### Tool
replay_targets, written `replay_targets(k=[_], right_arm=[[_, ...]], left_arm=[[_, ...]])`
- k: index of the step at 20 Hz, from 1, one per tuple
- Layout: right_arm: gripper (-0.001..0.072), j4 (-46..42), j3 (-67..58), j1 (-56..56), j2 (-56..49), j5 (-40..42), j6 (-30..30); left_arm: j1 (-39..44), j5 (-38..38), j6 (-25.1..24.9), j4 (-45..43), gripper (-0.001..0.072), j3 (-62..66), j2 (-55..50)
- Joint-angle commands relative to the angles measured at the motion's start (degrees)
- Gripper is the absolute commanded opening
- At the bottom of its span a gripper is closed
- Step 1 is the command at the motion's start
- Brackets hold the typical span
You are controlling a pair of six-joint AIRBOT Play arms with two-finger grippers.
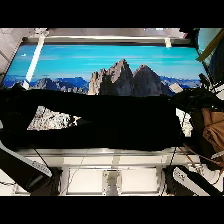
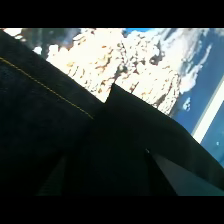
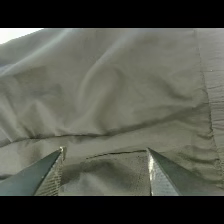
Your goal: Fold the clothes and pants, and hang the long-sleeved shirts on hangers.
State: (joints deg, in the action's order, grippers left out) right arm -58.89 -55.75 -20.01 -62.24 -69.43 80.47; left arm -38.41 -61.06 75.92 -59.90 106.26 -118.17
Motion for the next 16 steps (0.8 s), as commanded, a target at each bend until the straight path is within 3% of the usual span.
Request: replay_targets(k=[1, 2, 5, 7, 13, 16], right_arm=[[0.0550, 0.0, 0.0, 0.0, 0.0, 0.0, 0.1], [0.0550, 0.0, 0.0, 0.0, 0.0, 0.0, 0.1], [0.0551, 0.0, 0.0, 0.0, 0.0, 0.0, 0.1], [0.0550, 0.0, 0.0, 0.0, 0.0, 0.0, 0.0], [0.0550, -0.5, -0.1, 0.0, 0.3, 0.0, 0.0], [0.0550, -5.4, -1.3, 0.0, 1.2, -0.2, 0.1]], left_arm=[[0.8, -1.2, -0.4, -0.2, 0.0528, 0.2, -0.7], [1.2, -1.1, -0.5, -0.2, 0.0527, 0.2, -0.8], [1.9, -0.7, -0.5, -0.1, 0.0426, 0.2, -0.8], [2.0, -0.7, -0.6, -0.1, 0.0004, 0.5, -0.7], [1.6, -0.9, -0.5, -0.2, 0.0009, 4.3, 5.0], [1.1, -1.0, -0.5, -0.2, 0.0009, 5.6, 10.2]])
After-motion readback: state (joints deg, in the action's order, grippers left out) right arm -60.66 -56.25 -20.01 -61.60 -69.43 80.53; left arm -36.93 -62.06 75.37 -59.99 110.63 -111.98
